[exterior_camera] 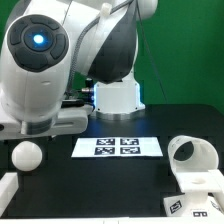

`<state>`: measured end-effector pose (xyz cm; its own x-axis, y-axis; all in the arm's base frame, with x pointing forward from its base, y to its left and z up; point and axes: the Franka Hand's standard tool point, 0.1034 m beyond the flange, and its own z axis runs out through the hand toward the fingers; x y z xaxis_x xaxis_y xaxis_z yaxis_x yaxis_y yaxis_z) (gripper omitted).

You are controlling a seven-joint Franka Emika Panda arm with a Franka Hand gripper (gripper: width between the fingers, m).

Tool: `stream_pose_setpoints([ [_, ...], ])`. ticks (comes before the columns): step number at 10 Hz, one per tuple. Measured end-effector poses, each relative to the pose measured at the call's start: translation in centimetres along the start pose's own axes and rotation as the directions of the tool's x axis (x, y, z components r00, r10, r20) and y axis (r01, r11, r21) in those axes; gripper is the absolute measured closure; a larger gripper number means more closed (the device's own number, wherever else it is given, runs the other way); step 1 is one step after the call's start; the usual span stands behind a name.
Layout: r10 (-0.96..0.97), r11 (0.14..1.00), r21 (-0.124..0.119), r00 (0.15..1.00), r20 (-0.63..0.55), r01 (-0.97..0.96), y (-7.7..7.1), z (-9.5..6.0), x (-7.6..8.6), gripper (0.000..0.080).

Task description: Assemble lamp

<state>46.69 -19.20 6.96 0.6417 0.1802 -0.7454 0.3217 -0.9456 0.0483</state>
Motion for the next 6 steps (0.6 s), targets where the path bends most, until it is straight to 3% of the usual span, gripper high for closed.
stream_pose_setpoints([
  [1,0.03,1.0,-0.009,0.999,0.042,-0.029,-0.18,1.06,0.08,0.01],
  [2,0.046,0.999,-0.001,0.996,0.076,-0.046,-0.26,1.73,0.38,0.01],
  [6,0.048,0.999,0.007,0.996,0.074,-0.048,-0.28,1.87,0.65,0.01],
])
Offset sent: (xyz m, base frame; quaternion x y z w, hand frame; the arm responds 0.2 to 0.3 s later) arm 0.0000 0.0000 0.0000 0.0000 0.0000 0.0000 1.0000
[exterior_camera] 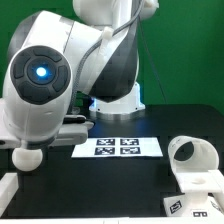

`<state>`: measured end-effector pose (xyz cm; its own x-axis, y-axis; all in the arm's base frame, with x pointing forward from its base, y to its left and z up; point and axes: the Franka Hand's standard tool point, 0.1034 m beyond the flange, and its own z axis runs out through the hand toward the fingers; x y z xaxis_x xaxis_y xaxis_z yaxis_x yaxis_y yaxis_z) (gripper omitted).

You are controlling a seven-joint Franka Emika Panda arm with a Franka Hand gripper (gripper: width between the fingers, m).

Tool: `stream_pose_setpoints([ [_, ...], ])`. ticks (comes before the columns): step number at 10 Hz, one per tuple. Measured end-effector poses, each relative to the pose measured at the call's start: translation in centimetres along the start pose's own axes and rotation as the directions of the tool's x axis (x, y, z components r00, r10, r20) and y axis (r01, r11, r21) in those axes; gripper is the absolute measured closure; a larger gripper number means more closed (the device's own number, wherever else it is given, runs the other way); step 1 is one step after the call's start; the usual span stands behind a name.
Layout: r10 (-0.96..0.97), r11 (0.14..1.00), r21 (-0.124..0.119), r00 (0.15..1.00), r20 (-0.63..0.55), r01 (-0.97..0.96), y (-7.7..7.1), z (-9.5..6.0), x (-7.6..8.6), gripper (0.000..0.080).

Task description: Assemble lamp

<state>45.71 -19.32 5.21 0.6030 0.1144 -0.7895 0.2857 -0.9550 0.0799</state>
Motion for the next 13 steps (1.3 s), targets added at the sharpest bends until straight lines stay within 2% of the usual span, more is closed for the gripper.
stream_pose_setpoints([
  [2,0.011,1.0,-0.005,1.0,0.006,-0.011,0.8,1.1,0.0,0.01],
  [5,0.015,1.0,-0.005,1.0,0.0,-0.015,1.1,2.1,0.4,0.01],
  [6,0.023,1.0,-0.004,1.0,-0.002,-0.023,0.9,2.7,0.7,0.01],
  [7,0.015,1.0,-0.005,1.0,0.005,-0.015,-0.2,3.9,0.9,0.01],
  [8,0.01,1.0,-0.006,1.0,0.015,-0.009,-0.5,4.4,1.1,0.01],
  [11,-0.001,1.0,-0.015,0.999,0.035,0.002,-1.2,5.1,1.6,0.01],
  [13,-0.001,1.0,-0.016,0.999,0.034,0.002,-1.1,5.0,1.6,0.01],
])
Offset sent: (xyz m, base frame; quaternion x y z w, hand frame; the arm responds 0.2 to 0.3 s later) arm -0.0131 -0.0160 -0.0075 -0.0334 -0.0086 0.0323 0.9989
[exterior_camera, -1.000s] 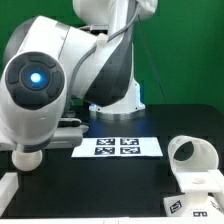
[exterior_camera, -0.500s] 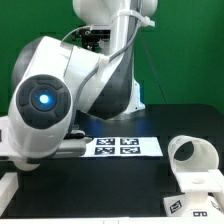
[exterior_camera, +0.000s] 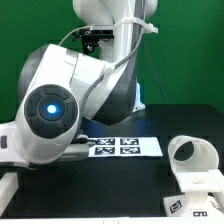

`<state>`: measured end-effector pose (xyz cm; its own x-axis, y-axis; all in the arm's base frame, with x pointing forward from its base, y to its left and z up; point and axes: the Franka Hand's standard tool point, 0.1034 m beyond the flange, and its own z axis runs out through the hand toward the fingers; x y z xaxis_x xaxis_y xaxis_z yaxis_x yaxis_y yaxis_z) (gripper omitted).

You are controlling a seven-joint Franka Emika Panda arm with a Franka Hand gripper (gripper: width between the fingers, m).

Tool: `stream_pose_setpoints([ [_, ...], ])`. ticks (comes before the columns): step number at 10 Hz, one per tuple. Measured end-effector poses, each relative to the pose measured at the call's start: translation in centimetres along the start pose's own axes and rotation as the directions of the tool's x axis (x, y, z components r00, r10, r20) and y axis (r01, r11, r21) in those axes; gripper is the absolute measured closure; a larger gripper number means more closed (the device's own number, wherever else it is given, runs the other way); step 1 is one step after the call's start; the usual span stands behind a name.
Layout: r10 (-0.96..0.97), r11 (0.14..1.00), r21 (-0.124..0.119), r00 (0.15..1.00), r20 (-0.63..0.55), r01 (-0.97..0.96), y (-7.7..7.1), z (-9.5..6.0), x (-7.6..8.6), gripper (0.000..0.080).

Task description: Assemble lamp

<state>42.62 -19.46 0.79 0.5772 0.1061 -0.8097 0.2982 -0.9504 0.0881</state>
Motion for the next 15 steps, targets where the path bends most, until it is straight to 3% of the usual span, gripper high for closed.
stream_pose_setpoints([
  [1,0.0,1.0,0.0,1.0,0.0,0.0,0.0,0.0,0.0,0.02],
  [7,-0.002,1.0,0.002,1.0,0.005,0.002,-0.1,0.1,-0.1,0.0228],
  [8,0.005,1.0,0.031,1.0,0.021,-0.006,-0.5,0.2,-0.3,0.0228],
  [9,0.026,0.995,0.097,0.999,0.021,-0.028,-1.3,-0.8,-0.5,0.0226],
  [10,0.052,0.992,0.113,0.999,0.011,-0.053,-1.9,-4.2,-0.5,0.0226],
  [11,0.039,0.995,0.091,0.998,-0.039,-0.035,-1.8,-6.9,-0.3,0.0225],
  [13,0.034,0.996,0.08,0.993,-0.112,-0.025,-0.1,-5.1,1.2,0.0225],
  [15,0.042,0.997,0.066,0.971,-0.235,-0.027,0.0,-6.0,1.1,0.0225],
])
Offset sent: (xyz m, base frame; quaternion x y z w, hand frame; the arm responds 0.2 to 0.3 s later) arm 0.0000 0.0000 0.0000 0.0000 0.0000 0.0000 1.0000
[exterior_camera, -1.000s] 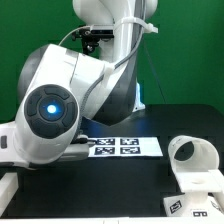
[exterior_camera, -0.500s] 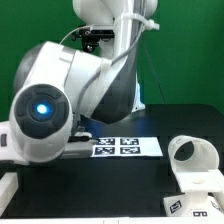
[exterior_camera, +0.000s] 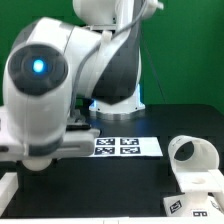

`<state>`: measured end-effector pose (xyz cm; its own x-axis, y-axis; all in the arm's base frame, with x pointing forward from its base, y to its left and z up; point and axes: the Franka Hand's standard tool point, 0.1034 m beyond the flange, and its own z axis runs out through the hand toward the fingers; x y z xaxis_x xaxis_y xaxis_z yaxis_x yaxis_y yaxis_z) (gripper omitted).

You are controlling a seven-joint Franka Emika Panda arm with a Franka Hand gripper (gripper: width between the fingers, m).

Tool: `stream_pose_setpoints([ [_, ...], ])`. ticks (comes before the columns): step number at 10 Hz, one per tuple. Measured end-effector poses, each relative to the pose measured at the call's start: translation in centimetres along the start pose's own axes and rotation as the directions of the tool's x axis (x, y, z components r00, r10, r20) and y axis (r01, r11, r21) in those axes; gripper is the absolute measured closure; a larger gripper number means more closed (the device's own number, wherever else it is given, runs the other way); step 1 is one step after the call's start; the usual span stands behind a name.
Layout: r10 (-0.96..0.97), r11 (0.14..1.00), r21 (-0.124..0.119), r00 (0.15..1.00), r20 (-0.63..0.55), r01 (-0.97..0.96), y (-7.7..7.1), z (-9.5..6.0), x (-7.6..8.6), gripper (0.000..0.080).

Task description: Assemble lamp

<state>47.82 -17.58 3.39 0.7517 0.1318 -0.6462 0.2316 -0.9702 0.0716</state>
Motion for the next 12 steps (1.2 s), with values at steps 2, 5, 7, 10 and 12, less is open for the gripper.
stream_pose_setpoints([
  [2,0.053,0.998,0.026,0.997,-0.057,-0.052,-2.2,-4.5,-1.2,0.0225],
  [5,0.126,0.989,0.102,0.969,-0.214,-0.106,-3.7,-14.5,-2.0,0.0225],
  [7,0.102,0.994,0.069,0.893,-0.439,-0.08,-1.1,-12.6,-0.7,0.0225],
  [10,0.105,0.994,0.047,0.796,-0.596,-0.096,-0.9,-12.1,-0.6,0.0225],
  [12,0.194,0.981,0.144,0.688,-0.699,-0.13,-4.4,-15.6,-0.4,0.0225],
])
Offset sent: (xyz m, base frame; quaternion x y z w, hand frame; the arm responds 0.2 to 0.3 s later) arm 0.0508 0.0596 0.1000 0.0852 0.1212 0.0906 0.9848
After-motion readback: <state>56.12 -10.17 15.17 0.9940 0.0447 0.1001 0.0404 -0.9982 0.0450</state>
